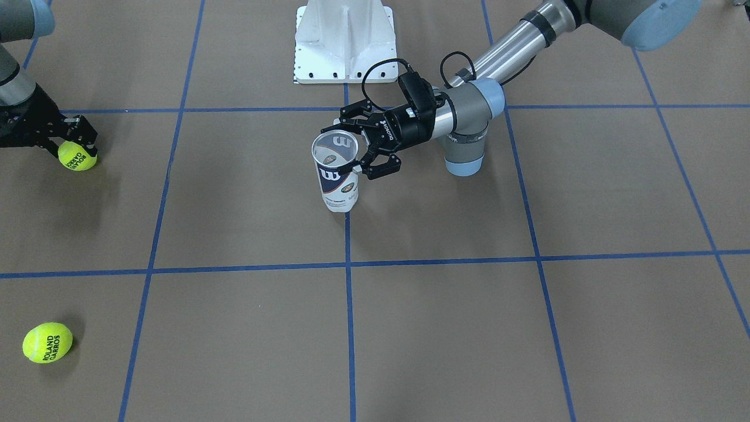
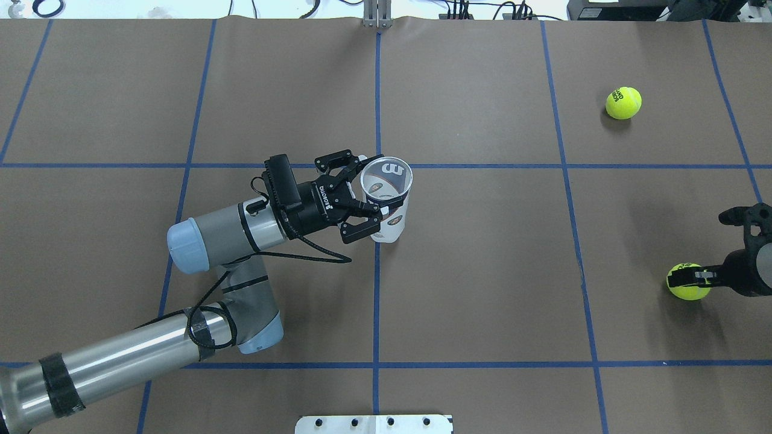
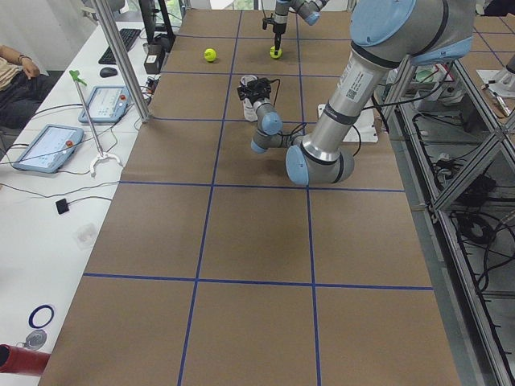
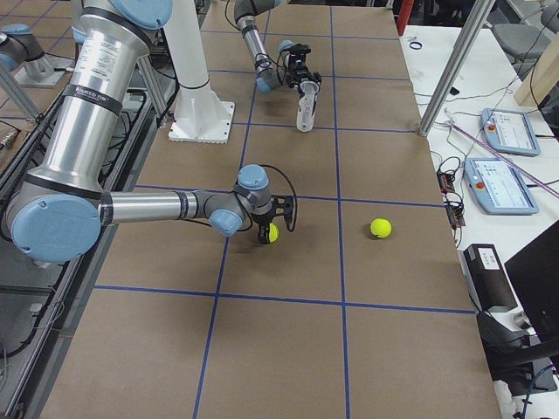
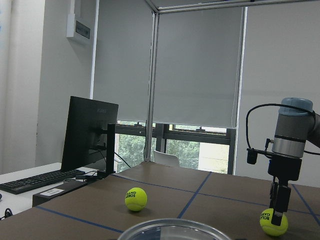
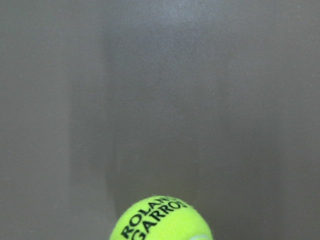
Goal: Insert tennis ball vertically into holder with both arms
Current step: 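Reach the right gripper down to the nearer tennis ball and grasp it, then carry the ball with the right gripper over the can's open top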
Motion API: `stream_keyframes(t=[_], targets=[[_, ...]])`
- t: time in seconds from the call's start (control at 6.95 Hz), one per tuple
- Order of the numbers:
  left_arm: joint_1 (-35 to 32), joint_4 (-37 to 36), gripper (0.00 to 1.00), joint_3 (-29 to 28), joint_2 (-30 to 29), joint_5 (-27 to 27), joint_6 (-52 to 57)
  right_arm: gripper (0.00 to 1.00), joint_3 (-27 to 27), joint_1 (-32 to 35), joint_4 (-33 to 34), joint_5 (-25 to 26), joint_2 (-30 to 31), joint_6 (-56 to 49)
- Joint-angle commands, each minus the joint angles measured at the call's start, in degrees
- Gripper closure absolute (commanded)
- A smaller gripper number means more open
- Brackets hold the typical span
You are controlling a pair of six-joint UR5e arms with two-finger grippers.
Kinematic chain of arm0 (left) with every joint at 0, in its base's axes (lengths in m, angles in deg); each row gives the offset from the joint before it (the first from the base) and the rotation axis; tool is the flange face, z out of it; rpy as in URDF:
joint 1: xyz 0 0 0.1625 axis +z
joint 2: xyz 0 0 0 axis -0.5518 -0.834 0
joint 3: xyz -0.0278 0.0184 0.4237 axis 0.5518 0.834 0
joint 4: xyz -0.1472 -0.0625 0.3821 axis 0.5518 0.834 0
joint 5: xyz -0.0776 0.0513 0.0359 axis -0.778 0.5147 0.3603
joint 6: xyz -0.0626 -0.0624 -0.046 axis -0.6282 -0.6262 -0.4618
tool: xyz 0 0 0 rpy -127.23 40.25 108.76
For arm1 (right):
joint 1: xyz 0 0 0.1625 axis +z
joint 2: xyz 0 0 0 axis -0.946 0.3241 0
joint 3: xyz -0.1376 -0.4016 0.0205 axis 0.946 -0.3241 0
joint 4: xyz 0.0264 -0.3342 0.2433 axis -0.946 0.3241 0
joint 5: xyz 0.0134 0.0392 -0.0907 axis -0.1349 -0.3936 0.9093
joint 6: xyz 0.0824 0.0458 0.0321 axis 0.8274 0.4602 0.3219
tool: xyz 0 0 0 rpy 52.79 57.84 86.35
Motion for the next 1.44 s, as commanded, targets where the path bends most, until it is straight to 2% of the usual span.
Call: stream_keyframes(t=[0.0,0.29,0.58,0.86,1.01,1.15,1.29], targets=[[0.0,0.0,0.23,0.0,0.0,0.0,0.0,1.0,0.5,-0.1,0.3,-0.6,-0.4,-0.1],[0.0,0.0,0.23,0.0,0.0,0.0,0.0,1.0,1.6,3.0,2.8,-4.2,-3.9,-0.1],[0.1,0.0,0.23,0.0,0.4,0.0,0.1,1.0,5.5,6.3,20.2,-6.6,-16.4,-0.1],[0.1,0.0,0.23,0.0,0.4,0.0,0.1,1.0,10.8,6.6,47.3,-6.6,-34.7,-0.1],[0.1,0.0,0.23,-0.1,0.4,0.0,0.2,1.0,12.0,6.5,57.0,-6.7,-43.0,0.2],[0.1,0.0,0.23,-0.1,0.4,0.0,0.2,1.0,12.0,6.5,61.5,-8.2,-47.9,1.1],[0.1,0.0,0.23,-0.1,0.4,0.0,0.2,1.0,12.0,6.5,61.6,-9.6,-50.2,3.1]])
